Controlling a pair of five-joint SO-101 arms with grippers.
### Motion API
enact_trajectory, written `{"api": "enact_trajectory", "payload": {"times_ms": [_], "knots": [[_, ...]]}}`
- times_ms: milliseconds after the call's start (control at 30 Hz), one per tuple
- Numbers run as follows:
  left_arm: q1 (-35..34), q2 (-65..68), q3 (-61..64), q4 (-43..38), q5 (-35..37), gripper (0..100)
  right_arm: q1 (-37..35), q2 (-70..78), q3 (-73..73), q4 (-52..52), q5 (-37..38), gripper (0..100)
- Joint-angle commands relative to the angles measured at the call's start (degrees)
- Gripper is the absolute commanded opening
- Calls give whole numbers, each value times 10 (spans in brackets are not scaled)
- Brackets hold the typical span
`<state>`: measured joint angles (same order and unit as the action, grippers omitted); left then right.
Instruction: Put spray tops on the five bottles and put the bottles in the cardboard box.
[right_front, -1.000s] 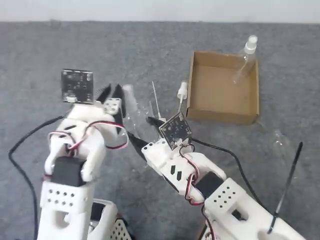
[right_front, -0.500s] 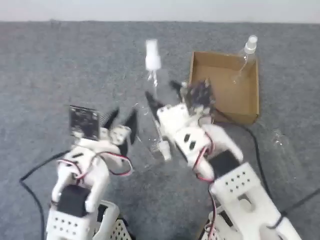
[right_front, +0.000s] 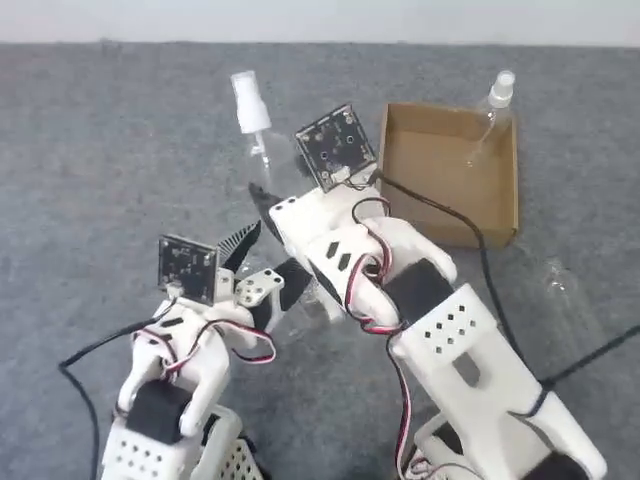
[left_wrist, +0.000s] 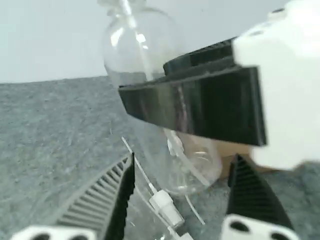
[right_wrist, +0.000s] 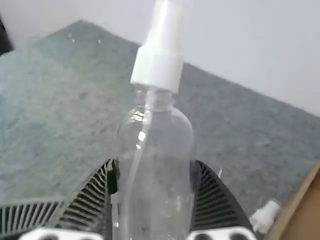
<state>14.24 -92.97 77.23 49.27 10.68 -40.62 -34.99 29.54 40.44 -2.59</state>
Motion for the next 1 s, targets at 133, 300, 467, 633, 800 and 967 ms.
{"api": "enact_trajectory", "payload": {"times_ms": [133, 300, 467, 633, 800, 967], "knots": [[-18, -6, -3, -20, -2, 283, -3, -104, -45, 78, 10, 6], [-17, -6, -3, -20, -2, 283, -3, -138, -45, 110, 10, 6], [-18, -6, -2, -20, -2, 283, -3, -146, -45, 126, 10, 6], [-17, -8, -1, -17, -2, 283, 33, -142, -50, 116, 40, 6], [-17, -10, 7, -18, -2, 283, 148, -104, -55, 32, 61, 6], [-22, -10, 7, -18, -1, 281, 229, -3, -51, -77, 60, 6]]}}
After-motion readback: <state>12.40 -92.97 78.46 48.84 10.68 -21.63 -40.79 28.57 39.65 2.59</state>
